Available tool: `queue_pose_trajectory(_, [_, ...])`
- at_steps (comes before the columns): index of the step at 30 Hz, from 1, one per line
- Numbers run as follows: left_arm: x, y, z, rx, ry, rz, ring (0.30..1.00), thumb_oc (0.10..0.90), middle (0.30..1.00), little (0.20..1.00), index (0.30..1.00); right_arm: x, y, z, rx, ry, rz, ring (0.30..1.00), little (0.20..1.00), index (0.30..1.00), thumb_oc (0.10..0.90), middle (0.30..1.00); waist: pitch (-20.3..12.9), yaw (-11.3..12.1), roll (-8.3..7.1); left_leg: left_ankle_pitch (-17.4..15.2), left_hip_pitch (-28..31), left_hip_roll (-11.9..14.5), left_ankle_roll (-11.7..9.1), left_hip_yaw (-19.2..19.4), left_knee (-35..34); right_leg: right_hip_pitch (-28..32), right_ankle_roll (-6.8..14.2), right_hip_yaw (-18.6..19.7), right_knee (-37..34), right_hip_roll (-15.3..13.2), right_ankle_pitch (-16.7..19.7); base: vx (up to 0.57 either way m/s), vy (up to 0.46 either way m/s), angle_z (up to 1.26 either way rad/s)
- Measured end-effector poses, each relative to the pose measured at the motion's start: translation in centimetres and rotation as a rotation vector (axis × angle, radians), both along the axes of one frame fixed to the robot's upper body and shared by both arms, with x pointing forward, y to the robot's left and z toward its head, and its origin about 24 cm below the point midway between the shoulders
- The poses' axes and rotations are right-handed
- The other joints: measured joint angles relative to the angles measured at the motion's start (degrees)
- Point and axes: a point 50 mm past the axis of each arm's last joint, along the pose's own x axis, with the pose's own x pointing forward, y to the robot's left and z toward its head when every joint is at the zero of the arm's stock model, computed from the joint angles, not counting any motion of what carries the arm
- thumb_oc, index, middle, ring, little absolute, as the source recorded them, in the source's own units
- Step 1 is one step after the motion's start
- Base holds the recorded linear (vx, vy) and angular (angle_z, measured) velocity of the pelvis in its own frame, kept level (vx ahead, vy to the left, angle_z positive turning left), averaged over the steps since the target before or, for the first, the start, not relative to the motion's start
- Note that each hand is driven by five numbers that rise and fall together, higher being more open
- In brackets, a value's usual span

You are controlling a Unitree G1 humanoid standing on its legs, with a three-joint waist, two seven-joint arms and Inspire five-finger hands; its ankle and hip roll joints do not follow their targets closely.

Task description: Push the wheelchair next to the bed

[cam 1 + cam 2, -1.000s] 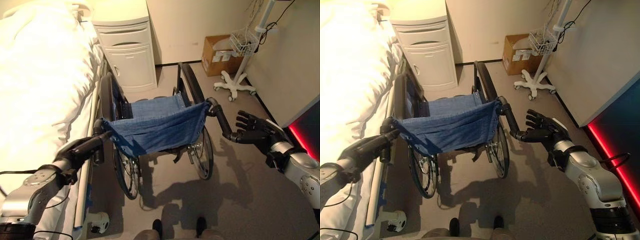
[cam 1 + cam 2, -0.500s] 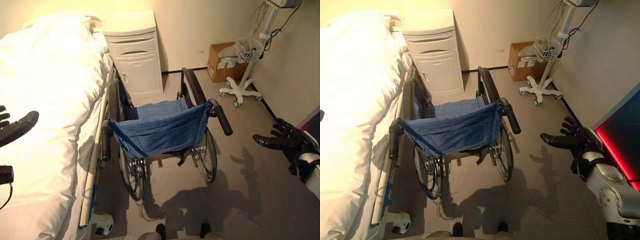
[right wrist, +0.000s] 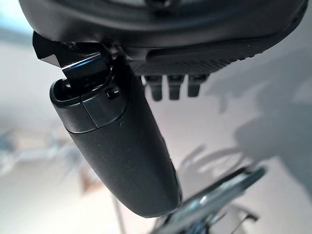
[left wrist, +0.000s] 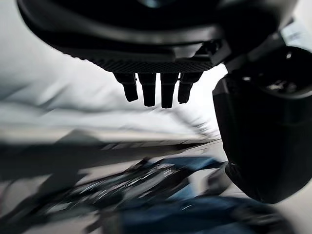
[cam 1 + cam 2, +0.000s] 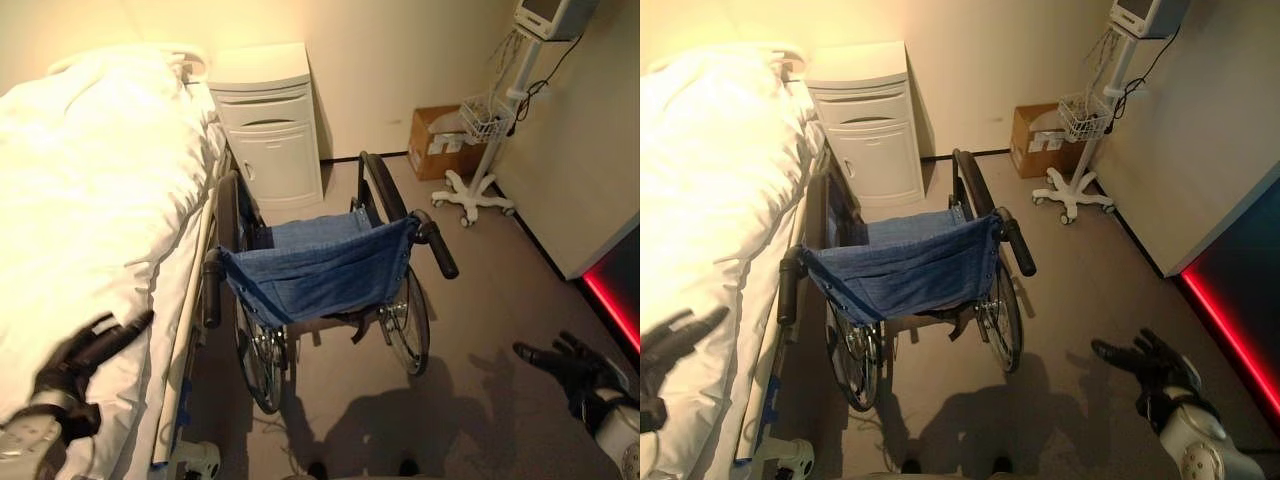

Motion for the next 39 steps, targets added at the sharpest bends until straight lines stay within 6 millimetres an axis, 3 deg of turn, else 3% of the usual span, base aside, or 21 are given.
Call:
queue_pose_trajectory(4, [-1.9, -0.3, -3.8, -0.086, 0.137, 0.116, 0.9, 0.8, 0.9, 0.9, 0.9, -1.9, 0.1, -3.3, 0.055, 0.132, -0.091, 0.9, 0.9, 0.9, 0.8, 0.9, -0.1, -0.6, -0.08, 0.0, 0.0, 0.1, 0.0, 0.1, 0.0, -0.2, 0.0, 0.1, 0.0, 0.0, 0.0, -0.01, 0.002, -0.04])
queue_pose_trajectory(8, [-3.3, -1.9, -7.3, -0.172, 0.281, 0.146, 0.9, 0.8, 0.9, 0.9, 0.9, -3.9, 1.2, -6.7, 0.127, 0.255, -0.137, 0.9, 0.9, 0.9, 0.8, 0.9, -0.5, -0.9, -0.16, 0.0, 0.0, 0.1, 0.0, 0.1, 0.0, -0.2, 0.0, 0.1, 0.0, -0.1, 0.0, 0.0, 0.0, 0.0])
queue_pose_trajectory(11, [-3.6, -4.7, -10.3, -0.315, 0.365, 0.146, 0.9, 0.8, 0.9, 0.9, 0.9, -5.2, 3.0, -9.2, 0.185, 0.347, -0.145, 0.9, 0.9, 0.9, 0.8, 0.9, -1.0, -0.9, -0.12, 0.0, 0.0, 0.2, 0.0, 0.1, 0.0, -0.2, 0.0, 0.1, 0.0, -0.1, 0.0, 0.0, 0.003, 0.02])
queue_pose_trajectory(16, [-4.7, -9.7, -14.1, -0.47, 0.499, 0.074, 0.9, 0.8, 0.9, 0.9, 0.9, -5.8, 6.1, -11.7, 0.255, 0.415, -0.107, 0.9, 0.9, 0.9, 0.8, 0.9, -1.6, -1.3, 0.07, 0.0, 0.1, 0.2, 0.0, 0.3, 0.0, -0.1, 0.0, 0.1, 0.0, -0.1, 0.0, 0.0, 0.002, -0.02])
queue_pose_trajectory(19, [-5.8, -12.4, -16.5, -0.519, 0.563, 0.075, 0.9, 0.8, 0.9, 0.9, 0.9, -5.7, 7.9, -12.6, 0.239, 0.43, 0.038, 0.9, 0.9, 0.9, 0.8, 0.9, -1.7, -2.0, 0.11, 0.0, 0.2, 0.3, 0.0, 0.5, 0.0, -0.1, 0.0, 0.2, -0.1, 0.0, 0.0, 0.0, 0.001, -0.03])
queue_pose_trajectory(24, [-7.3, -14.1, -18.4, -0.558, 0.646, 0.119, 0.9, 0.8, 0.9, 0.9, 0.9, -5.8, 8.8, -14.1, 0.16, 0.459, 0.207, 0.9, 0.9, 0.9, 0.8, 0.9, -2.3, -1.7, -0.52, 0.0, 0.1, 0.4, -0.1, 1.3, 0.0, -0.5, 0.0, 0.3, -0.1, 0.1, 0.0, 0.0, 0.0, 0.0])
queue_pose_trajectory(29, [-9.0, -14.6, -19.2, -0.566, 0.706, 0.162, 0.9, 0.8, 0.9, 0.9, 0.9, -6.3, 9.6, -14.9, 0.114, 0.475, 0.334, 0.9, 0.9, 0.9, 0.8, 0.9, -2.6, -1.6, -1.02, 0.0, 0.0, 0.4, -0.1, 1.3, 0.0, -0.2, 0.0, 0.1, -0.1, 0.0, 0.0, 0.0, 0.0, 0.0])
queue_pose_trajectory(34, [-10.0, -14.8, -19.5, -0.574, 0.73, 0.201, 0.9, 0.8, 0.9, 0.9, 0.9, -7.7, 11.2, -16.3, 0.238, 0.546, 0.383, 0.9, 0.9, 0.9, 0.8, 0.9, -2.8, -1.2, -1.17, 0.0, -0.5, 0.3, -0.1, 0.4, -0.4, 0.1, 0.0, -0.9, 0.0, -0.2, -0.1, -0.01, -0.002, 0.09])
queue_pose_trajectory(39, [-10.2, -15.0, -19.6, -0.579, 0.743, 0.185, 0.9, 0.8, 0.9, 0.9, 0.9, -7.6, 11.6, -16.5, 0.282, 0.566, 0.404, 0.9, 0.9, 0.9, 0.8, 0.9, -3.4, -0.1, -1.12, 0.0, -0.6, 0.3, -0.1, -0.1, -0.4, 0.2, -0.1, -1.4, 0.0, -0.2, -0.1, 0.0, 0.006, 0.05])
